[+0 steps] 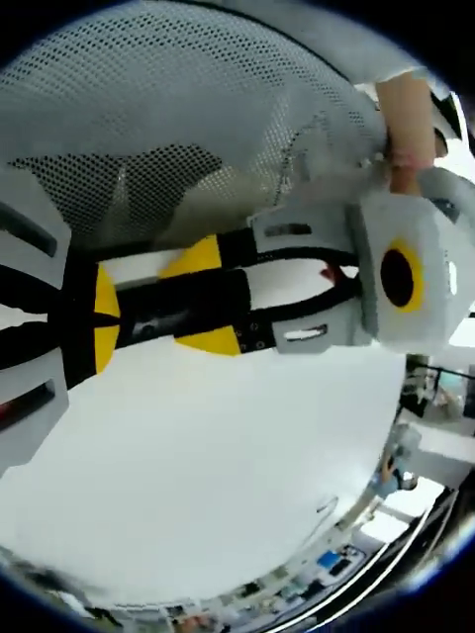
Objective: Press the specified remote control buttons in sequence, fully releasing each button before pressing the next.
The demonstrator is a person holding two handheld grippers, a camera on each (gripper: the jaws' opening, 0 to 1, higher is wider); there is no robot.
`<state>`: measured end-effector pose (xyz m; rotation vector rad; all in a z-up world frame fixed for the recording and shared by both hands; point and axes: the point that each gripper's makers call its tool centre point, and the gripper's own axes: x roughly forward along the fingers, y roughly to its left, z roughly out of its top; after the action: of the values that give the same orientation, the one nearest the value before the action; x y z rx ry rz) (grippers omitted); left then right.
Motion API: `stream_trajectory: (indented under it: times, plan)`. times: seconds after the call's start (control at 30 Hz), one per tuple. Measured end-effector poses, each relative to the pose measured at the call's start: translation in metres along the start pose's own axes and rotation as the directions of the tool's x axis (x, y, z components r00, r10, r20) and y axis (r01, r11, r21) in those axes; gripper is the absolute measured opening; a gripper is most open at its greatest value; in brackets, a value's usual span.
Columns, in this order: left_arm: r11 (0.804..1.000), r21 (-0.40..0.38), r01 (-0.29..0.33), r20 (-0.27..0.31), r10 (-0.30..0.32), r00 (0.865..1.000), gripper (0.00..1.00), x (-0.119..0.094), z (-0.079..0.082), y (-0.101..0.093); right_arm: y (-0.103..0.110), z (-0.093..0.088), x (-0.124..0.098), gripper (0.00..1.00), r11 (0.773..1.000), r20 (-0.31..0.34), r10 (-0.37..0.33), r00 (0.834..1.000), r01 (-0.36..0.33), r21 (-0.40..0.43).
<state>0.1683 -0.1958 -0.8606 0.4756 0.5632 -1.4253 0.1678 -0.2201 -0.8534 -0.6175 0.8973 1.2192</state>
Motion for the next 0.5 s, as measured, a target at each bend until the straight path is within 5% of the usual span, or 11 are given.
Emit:
stream_trajectory:
  times: [0.17, 0.5]
  plan:
    - [1.000, -0.005, 0.000, 0.001, 0.000, 1.000, 0.25, 0.0001, -0.0001, 0.0001, 0.0016, 0.0057, -0.0004, 0.00, 0.990, 0.105, 0.017, 0.994, -0.031, 0.137]
    - [1.000, -0.006, 0.001, 0.002, -0.001, 1.000, 0.25, 0.0001, 0.0001, 0.0007, 0.0020, 0.0061, 0.0043, 0.00, 0.999, 0.014, -0.020, 1.000, 0.021, -0.047]
